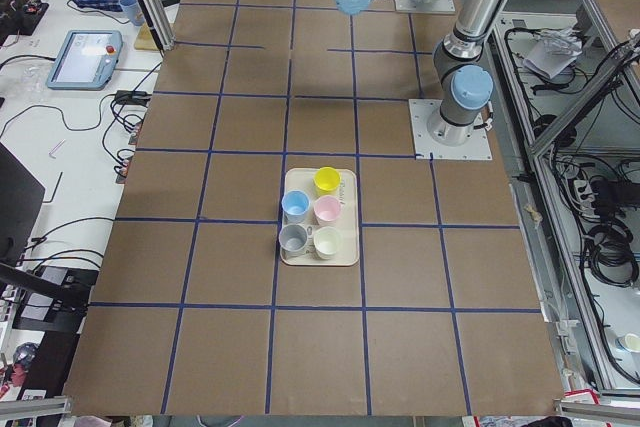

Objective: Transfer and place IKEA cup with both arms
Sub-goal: 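Open the right gripper and withdraw it while the left gripper takes the cup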

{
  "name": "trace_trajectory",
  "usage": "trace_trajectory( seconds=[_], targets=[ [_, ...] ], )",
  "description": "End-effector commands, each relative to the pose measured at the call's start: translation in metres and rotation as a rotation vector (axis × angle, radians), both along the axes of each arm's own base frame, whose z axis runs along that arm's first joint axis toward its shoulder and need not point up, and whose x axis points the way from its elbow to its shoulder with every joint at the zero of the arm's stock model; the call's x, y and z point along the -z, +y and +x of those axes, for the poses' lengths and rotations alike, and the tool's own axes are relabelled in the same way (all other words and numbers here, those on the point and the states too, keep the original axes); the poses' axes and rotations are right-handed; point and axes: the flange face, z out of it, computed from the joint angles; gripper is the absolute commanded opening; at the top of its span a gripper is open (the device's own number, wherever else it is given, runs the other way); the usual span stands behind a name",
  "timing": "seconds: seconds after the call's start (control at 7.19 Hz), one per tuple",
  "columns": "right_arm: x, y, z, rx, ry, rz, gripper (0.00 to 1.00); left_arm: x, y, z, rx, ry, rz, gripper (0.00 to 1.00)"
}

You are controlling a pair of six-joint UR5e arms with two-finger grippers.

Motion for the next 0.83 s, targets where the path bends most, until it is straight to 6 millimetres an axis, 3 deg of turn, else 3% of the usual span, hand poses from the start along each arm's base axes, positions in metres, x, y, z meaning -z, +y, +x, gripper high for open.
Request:
trace_trajectory(
  seconds=[0.0,0.14,0.28,0.42,0.56,0.7],
  targets=[
    [0.004,-0.013,-0.024,0.235,0.309,0.017,1.00,0.027,0.001,0.023,0.050,-0.330,-0.039,0.00],
    [0.011,-0.026,-0.030,0.383,0.399,0.010,1.00,0.034,0.002,0.031,0.128,-0.440,-0.087,0.00],
    [0.022,-0.039,-0.021,0.465,0.453,-0.006,1.00,0.046,0.003,0.046,0.248,-0.605,-0.119,0.00],
    [0.019,-0.044,0.010,0.500,0.466,-0.064,1.00,0.057,0.005,0.067,0.402,-0.820,-0.118,0.00],
    [0.021,-0.055,0.030,0.533,0.460,-0.089,1.00,0.066,0.007,0.081,0.478,-0.887,-0.088,0.00],
    [0.012,-0.061,0.032,0.539,0.454,-0.106,1.00,0.077,0.000,0.122,0.514,-0.895,-0.066,0.00]
  ],
)
